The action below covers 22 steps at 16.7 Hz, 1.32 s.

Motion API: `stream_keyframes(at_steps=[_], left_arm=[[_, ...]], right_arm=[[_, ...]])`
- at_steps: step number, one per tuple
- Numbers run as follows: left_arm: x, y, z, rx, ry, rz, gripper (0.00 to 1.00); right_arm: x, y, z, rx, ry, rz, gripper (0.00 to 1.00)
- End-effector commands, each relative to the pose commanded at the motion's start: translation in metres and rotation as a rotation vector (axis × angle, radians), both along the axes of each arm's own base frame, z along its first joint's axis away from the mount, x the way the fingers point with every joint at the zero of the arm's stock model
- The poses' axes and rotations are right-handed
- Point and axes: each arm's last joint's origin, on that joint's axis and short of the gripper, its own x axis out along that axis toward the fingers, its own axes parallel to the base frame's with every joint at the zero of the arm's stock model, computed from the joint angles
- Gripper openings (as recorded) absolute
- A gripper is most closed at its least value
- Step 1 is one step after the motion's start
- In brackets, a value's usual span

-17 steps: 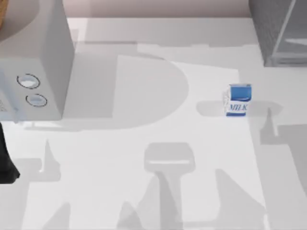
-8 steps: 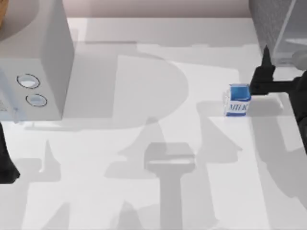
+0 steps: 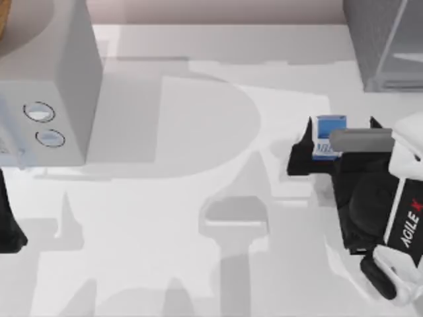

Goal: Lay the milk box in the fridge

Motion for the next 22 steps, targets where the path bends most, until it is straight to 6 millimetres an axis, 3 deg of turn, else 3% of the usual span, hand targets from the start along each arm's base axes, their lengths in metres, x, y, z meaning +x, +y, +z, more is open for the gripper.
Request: stream_keyframes(at_steps=[3,5,10,11,22], left_arm=[[0.000,0.000,0.000,0.000,0.000,0.000,1.00],[0.000,0.000,0.000,0.000,0.000,0.000,1.00],[0.000,0.000,0.000,0.000,0.000,0.000,1.00],[0.000,0.000,0.000,0.000,0.000,0.000,1.00],[0.000,0.000,0.000,0.000,0.000,0.000,1.00]], right_arm=[[-0.006,0.007,-0.029,0.000,0.007,-0.003,1.00],[-0.009,0.008,-0.038,0.000,0.009,-0.004,1.00],[-0.010,0.008,-0.040,0.000,0.009,-0.004,1.00],[-0.004,0.034,-0.049,-0.001,0.042,0.080,1.00],[0.020,0.018,-0.041,0.000,0.008,-0.005,1.00]])
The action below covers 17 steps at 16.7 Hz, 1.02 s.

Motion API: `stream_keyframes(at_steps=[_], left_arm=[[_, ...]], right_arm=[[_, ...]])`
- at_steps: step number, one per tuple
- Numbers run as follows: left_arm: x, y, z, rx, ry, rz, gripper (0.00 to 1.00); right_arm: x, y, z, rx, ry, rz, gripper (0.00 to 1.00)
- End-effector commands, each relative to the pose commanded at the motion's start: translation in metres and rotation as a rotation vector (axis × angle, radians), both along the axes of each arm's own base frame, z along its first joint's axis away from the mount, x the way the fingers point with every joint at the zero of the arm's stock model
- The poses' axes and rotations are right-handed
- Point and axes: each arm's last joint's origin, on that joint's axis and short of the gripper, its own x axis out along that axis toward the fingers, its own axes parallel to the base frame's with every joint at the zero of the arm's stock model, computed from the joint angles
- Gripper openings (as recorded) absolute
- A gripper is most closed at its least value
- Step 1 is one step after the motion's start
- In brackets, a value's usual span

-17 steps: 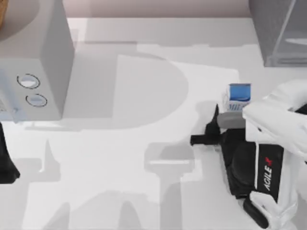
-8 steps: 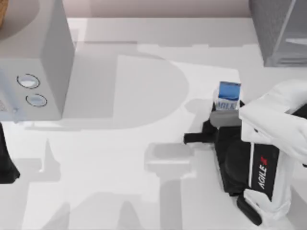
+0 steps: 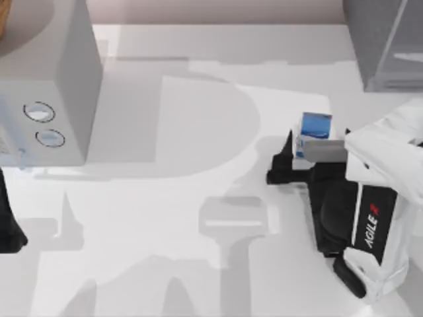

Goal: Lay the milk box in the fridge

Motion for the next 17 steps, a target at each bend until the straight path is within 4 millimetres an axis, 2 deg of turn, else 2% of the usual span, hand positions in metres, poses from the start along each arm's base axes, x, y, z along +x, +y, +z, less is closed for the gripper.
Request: stream_keyframes(at_steps=[10,17], left_arm=[[0.000,0.000,0.000,0.000,0.000,0.000,1.00],[0.000,0.000,0.000,0.000,0.000,0.000,1.00]], right_arm=[[0.018,-0.009,0.001,0.001,0.001,0.001,1.00],[0.020,-0.010,0.002,0.001,0.001,0.001,1.00]])
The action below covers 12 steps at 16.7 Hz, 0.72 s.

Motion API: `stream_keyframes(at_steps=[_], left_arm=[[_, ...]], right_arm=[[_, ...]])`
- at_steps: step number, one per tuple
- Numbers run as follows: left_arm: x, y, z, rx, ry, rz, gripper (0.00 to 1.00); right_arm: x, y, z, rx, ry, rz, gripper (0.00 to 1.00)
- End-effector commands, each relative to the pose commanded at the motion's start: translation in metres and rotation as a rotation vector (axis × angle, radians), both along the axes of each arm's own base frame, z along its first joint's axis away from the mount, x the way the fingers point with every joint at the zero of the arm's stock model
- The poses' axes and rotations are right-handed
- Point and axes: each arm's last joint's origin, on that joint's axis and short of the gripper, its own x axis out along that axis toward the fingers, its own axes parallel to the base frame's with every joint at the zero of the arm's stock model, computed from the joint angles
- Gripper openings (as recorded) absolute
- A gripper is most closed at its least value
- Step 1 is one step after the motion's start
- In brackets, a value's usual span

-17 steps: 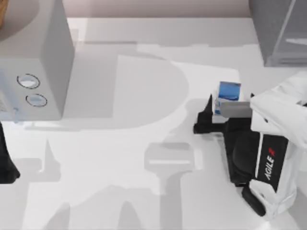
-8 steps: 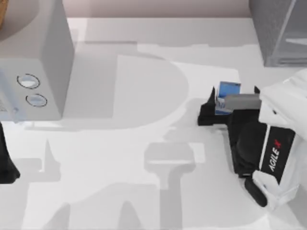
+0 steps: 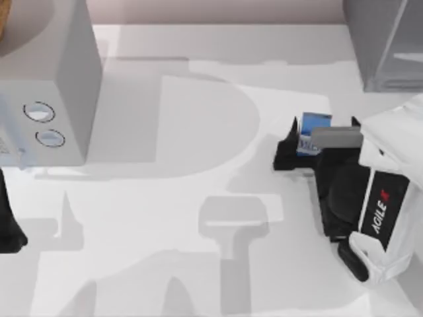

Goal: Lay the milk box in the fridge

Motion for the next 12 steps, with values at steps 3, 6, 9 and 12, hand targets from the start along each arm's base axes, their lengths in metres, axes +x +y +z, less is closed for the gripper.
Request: stream_keyframes(at_steps=[3,6,9,12], left_arm=[[0.0000,0.0000,0.0000,0.000,0.000,0.000,1.00],[0.0000,0.0000,0.0000,0.000,0.000,0.000,1.00],[0.0000,0.0000,0.0000,0.000,0.000,0.000,1.00],[0.0000,0.0000,0.0000,0.000,0.000,0.000,1.00]], right_arm=[[0.0000,0.0000,0.0000,0.000,0.000,0.000,0.85],[0.0000,0.0000,0.0000,0.000,0.000,0.000,0.62],[0.0000,0.0000,0.0000,0.000,0.000,0.000,0.40],[0.0000,0.0000,0.0000,0.000,0.000,0.000,0.17]])
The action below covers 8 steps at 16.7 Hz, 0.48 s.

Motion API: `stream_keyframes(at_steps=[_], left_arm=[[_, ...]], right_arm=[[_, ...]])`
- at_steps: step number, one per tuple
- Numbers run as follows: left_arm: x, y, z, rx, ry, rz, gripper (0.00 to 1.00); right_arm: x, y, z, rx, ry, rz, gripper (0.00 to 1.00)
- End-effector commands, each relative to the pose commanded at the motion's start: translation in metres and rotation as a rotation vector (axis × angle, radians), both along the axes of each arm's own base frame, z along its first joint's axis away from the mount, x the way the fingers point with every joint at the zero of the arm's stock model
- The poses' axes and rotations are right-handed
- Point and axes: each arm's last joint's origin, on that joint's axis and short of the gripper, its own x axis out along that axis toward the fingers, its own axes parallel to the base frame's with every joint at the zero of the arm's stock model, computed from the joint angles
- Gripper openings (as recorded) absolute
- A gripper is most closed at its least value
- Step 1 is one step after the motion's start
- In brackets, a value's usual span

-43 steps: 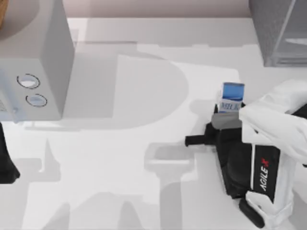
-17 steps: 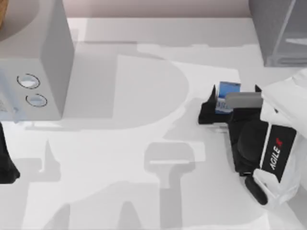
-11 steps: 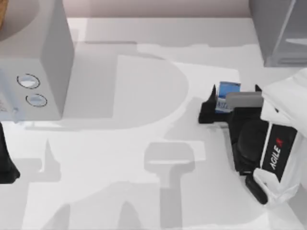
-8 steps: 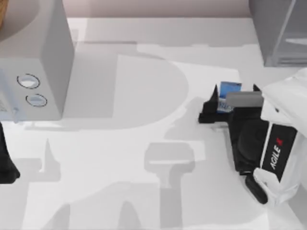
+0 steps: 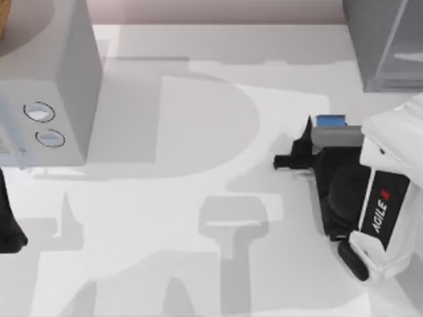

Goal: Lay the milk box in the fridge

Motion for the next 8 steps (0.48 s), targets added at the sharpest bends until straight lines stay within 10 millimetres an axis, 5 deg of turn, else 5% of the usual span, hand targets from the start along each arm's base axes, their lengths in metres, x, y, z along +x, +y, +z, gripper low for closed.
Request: stream_keyframes(at_steps=[2,8], left_arm=[[0.0000,0.0000,0.0000,0.000,0.000,0.000,1.00],[0.0000,0.0000,0.0000,0.000,0.000,0.000,1.00]], right_arm=[[0.0000,0.0000,0.0000,0.000,0.000,0.000,0.02],[0.0000,0.0000,0.0000,0.000,0.000,0.000,0.00]])
